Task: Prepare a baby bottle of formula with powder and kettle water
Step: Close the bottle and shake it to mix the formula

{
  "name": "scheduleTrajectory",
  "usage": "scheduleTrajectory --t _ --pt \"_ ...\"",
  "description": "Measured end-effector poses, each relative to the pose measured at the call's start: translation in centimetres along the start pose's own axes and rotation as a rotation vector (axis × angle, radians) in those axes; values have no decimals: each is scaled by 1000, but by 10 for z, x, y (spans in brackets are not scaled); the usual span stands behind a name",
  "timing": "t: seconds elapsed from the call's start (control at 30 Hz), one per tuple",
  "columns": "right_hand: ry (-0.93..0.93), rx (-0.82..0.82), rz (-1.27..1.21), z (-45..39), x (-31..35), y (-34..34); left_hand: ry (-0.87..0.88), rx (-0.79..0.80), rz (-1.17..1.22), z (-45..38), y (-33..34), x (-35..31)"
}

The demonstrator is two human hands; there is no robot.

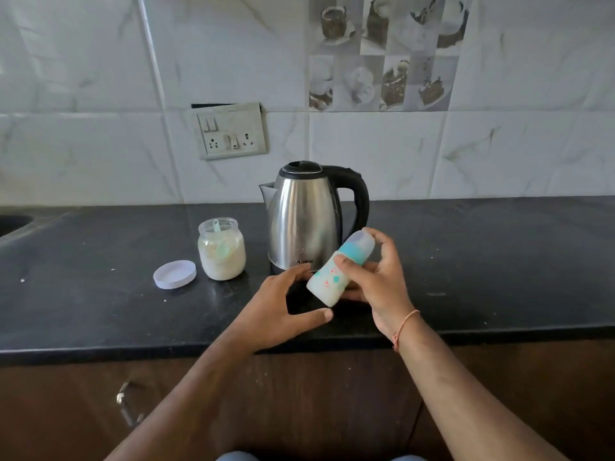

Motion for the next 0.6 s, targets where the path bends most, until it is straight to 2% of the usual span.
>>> scheduleTrajectory --t 0.03,0.1,0.13,0.2,0.23,0.27,0.33,0.37,0.47,0.5,0.57,0.6 --pt "-57 -50 6 -1 1 1 4 0 1 -1 -1 1" --pt "-154 -244 -174 -4 5 -9 -13 1 11 -1 0 0" --pt "-140 -242 -193 -5 7 -10 -14 -2 15 -1 0 1" --pt "-55 -26 -46 0 4 -4 -5 -5 18 -1 2 3" --pt "-22 7 -17 1 1 -4 -3 -3 16 -2 2 4" --pt "-55 -34 -9 -1 1 -4 -2 1 15 -3 1 4" --pt "-146 -221 -163 -2 5 -12 -18 5 22 -3 1 3" --pt "-141 -241 -191 -3 7 -12 -16 2 23 -2 0 3" --pt "-54 -5 21 3 1 -1 12 -7 21 -1 1 3" --pt "-74 -52 26 1 -1 -2 15 -7 23 -2 1 4" --pt "-138 -247 -138 -1 5 -8 6 -15 40 -2 0 4" --pt "-136 -265 -144 -3 6 -11 8 -20 47 -1 0 3"
Point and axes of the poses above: each hand's wrist, its own z-axis away from the middle knuckle, its own y-axis out of the palm, x = y × z, the point moved 2 cm from there along -z, towards the middle knuckle, and after that the axes turned 8 degrees about -y, right-handed, at the moved point
